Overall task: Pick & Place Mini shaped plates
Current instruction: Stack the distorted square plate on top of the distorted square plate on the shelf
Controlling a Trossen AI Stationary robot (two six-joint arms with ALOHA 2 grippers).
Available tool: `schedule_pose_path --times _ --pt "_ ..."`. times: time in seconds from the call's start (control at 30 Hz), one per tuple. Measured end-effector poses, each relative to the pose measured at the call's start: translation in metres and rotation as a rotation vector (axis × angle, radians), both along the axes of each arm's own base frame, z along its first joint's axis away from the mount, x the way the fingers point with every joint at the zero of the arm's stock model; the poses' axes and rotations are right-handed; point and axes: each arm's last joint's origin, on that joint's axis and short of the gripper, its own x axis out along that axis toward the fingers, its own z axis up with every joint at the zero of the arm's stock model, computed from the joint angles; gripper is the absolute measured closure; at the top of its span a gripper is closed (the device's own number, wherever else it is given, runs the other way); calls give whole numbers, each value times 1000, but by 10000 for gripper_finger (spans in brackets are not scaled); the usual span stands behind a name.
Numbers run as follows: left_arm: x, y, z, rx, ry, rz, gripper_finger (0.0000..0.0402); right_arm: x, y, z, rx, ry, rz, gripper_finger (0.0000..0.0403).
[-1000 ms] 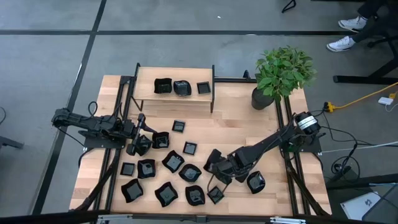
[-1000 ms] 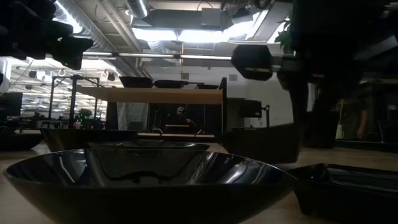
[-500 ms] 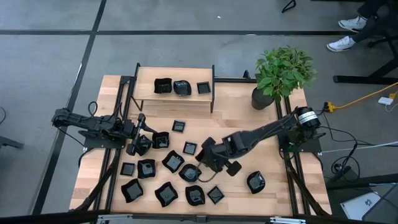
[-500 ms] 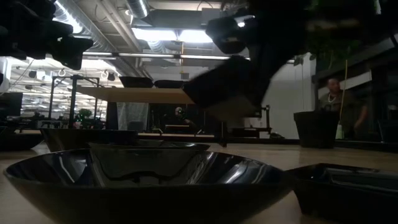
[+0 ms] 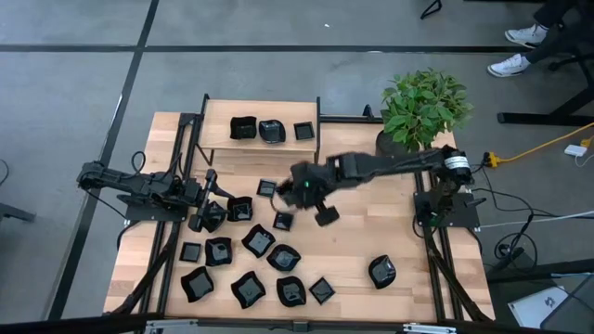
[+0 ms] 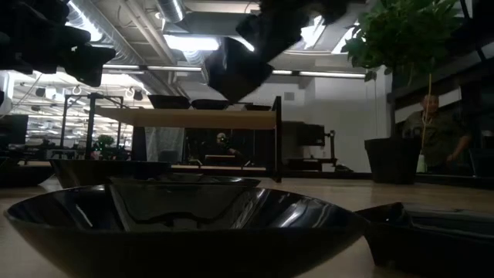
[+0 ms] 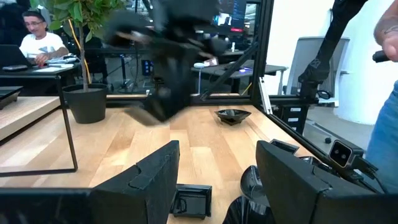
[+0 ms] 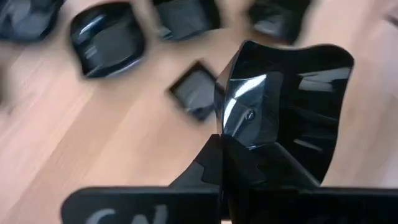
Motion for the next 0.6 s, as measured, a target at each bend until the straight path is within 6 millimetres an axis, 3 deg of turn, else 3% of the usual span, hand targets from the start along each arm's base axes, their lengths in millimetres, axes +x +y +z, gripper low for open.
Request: schedule_pose_path --times 0.23,0.6 --pt "0 0 0 0 0 0 194 7 -41 23 77 -105 -214 401" --pt "0 0 0 -1 -4 1 194 24 -67 44 284 -239 -489 402"
